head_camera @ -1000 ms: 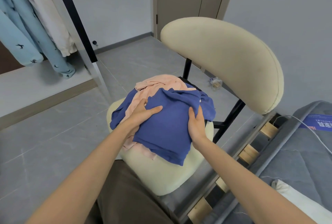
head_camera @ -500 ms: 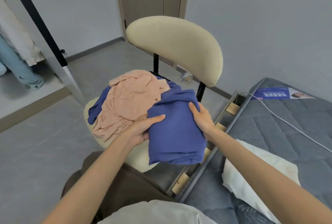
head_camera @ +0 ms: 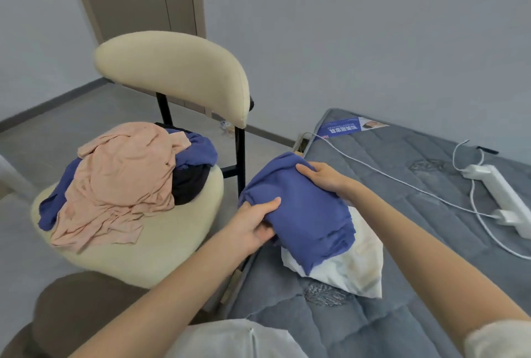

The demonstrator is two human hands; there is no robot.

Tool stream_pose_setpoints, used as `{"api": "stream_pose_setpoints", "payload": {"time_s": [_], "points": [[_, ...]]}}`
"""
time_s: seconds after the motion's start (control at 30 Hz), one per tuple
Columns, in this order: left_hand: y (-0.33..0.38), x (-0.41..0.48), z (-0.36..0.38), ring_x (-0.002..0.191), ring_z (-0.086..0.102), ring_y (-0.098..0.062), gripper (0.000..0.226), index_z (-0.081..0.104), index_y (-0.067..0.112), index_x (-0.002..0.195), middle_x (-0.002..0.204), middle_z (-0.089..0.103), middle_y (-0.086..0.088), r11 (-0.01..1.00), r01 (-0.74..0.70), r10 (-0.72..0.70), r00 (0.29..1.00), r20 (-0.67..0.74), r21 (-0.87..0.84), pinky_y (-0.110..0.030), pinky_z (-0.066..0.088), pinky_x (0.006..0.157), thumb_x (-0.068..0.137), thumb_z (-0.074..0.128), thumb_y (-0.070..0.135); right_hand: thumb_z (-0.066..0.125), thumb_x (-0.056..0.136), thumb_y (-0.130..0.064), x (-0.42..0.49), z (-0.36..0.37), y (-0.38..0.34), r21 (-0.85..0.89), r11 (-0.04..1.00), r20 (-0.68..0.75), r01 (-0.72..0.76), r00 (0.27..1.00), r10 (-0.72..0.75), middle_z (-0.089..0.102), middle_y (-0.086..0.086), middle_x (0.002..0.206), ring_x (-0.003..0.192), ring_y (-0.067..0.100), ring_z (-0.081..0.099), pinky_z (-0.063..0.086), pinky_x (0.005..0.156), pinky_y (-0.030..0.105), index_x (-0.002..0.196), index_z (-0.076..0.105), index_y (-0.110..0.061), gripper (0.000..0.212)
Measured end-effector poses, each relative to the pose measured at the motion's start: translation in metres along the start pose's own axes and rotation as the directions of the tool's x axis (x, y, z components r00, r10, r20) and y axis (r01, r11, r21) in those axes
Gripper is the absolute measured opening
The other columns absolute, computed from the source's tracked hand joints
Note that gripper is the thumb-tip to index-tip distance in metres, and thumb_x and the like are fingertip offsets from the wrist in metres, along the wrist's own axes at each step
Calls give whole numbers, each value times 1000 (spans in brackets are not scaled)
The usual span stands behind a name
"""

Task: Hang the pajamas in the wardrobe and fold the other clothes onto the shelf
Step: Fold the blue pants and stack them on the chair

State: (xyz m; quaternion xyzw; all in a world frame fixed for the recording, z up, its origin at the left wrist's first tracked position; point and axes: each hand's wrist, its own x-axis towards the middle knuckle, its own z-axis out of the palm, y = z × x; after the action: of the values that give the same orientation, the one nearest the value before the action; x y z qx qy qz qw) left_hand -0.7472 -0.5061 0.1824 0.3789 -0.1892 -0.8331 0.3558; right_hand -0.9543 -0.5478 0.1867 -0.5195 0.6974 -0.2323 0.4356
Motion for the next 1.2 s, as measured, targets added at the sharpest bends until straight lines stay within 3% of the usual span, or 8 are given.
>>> {"api": "stream_pose_setpoints", "payload": {"time_s": [0.13,0.37,0.5,0.6,0.7,0.8,0.93,1.2], "points": [[-49,11,36,97,62,-20,55,41,22,133,123,59,-1,998,-70,70,994,-85,8,-36,57,62,88,62,0,46,97,-45,2,-26,27,-125,992,11,19,1000,-18,66,-1,113,104,16,62,49,90,30,113,64,-22,33],[-120,28,57,122,50,-29,82,8,37,146,145,39,2,988,27,-56,980,-191,-151,-49,47,89,92,54,-3,54,92,-50,17,-37,67,-327,943,5,56,998,-57,58,-16,75,73,4,54,40,65,22,70,57,-39,24],[-146,33,51,123,50,-31,63,33,25,137,139,48,-4,979,114,-153,959,-237,-171,-55,42,98,88,60,-4,57,90,-50,21,-31,97,-360,932,-54,43,996,-66,54,-5,67,67,14,50,41,67,33,67,52,-21,37],[-143,33,43,121,53,-30,55,43,24,135,134,55,-3,969,141,-182,963,-200,-201,-54,42,101,86,67,13,57,86,-58,20,-33,113,-299,954,-112,3,993,-38,53,-4,62,61,12,48,38,60,29,63,50,-19,46],[-127,35,32,117,57,-28,55,47,19,135,132,58,-6,968,161,-188,973,-132,-191,-49,48,95,86,66,34,50,79,-73,14,-36,120,-235,969,-155,-78,987,42,40,-9,52,50,9,38,30,54,25,53,33,-23,60],[-111,39,26,106,64,-21,53,50,16,132,124,63,-4,971,189,-206,972,-112,-149,-34,58,67,87,63,40,46,70,-85,5,-36,124,-208,968,-149,-140,983,110,44,-15,44,40,2,42,31,50,20,42,39,-27,64],[-104,39,23,96,66,-20,44,53,11,130,118,66,-10,969,229,-239,963,-125,-90,-32,56,61,89,63,21,48,64,-88,-2,-33,127,-300,942,-195,-151,976,94,52,-10,51,50,9,50,37,53,25,54,42,-24,65],[-123,28,35,90,62,-17,29,49,24,113,115,60,1,1000,17,-19,983,-184,-15,-34,55,56,94,52,2,39,78,-81,-9,-48,101,-597,796,-218,-97,975,-44,55,-2,62,60,13,51,30,50,29,58,44,-15,69]]}}
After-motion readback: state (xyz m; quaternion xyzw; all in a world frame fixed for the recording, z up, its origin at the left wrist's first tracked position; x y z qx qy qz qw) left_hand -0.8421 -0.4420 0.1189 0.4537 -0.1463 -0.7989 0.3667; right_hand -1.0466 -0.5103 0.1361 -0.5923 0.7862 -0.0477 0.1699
